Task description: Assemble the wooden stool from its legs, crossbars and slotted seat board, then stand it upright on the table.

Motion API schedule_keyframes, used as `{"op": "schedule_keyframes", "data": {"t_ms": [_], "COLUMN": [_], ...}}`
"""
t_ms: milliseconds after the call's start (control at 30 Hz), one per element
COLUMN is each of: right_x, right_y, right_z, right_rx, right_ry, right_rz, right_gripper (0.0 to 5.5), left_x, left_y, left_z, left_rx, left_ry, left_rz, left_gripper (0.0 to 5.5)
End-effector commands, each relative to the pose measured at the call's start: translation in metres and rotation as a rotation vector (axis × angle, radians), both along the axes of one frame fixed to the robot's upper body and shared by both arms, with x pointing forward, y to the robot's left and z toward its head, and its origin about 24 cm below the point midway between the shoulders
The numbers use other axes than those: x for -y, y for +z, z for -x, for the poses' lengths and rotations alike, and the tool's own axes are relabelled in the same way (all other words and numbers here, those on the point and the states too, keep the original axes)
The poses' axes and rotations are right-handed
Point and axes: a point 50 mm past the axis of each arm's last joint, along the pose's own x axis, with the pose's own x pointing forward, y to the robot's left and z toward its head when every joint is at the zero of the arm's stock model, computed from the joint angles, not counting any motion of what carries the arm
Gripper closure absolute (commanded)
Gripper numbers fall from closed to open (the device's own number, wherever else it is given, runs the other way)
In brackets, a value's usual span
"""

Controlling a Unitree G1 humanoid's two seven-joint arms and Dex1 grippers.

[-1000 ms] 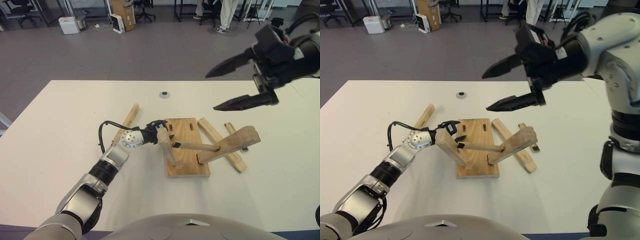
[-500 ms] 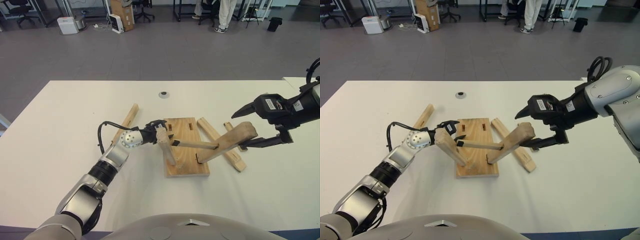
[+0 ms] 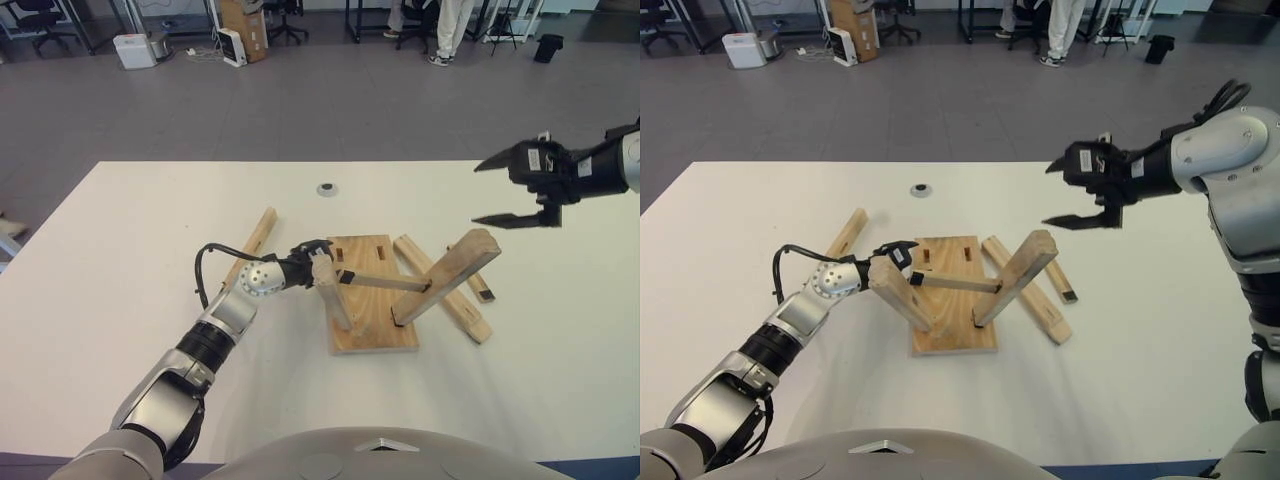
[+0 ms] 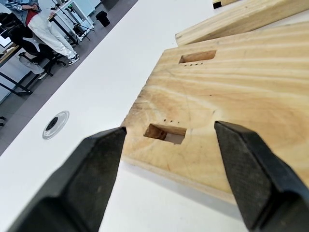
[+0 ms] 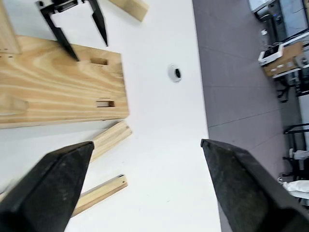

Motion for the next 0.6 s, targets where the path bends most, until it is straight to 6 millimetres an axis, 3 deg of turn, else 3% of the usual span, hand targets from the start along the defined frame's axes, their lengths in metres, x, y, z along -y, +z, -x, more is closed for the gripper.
{"op": "schedule_keyframes", "data": {"t_ms": [33, 133, 200, 367, 600], "right_x": [-0.031, -0.058, -0.08, -0.109, -0.13], "right_y": [0.035, 0.053, 0.045, 0.008, -0.041], "right_z": [-0.022, -0.024, -0.011, 0.017, 0.039], "right_rx": [0.097, -0.1, -0.321, -0.629, -0.768], "right_ry": [0.052, 0.146, 0.257, 0.346, 0.394], "right_rz": [-0.206, -0.478, -0.542, -0.416, -0.24], "right_gripper": [1.37, 1.37, 1.37, 1.37, 1.37], "left_x": [-0.057, -0.057, -0.056, -0.055, -0.054], "left_y": [-0.091, -0.091, -0.092, -0.094, -0.096], "left_z": [0.059, 0.059, 0.06, 0.061, 0.061], "left_rx": [-0.386, -0.383, -0.385, -0.388, -0.387], "left_ry": [0.114, 0.109, 0.109, 0.109, 0.106], "left_rz": [-0.343, -0.348, -0.346, -0.348, -0.355], "left_gripper": [2.15, 2.15, 2.15, 2.15, 2.15]}}
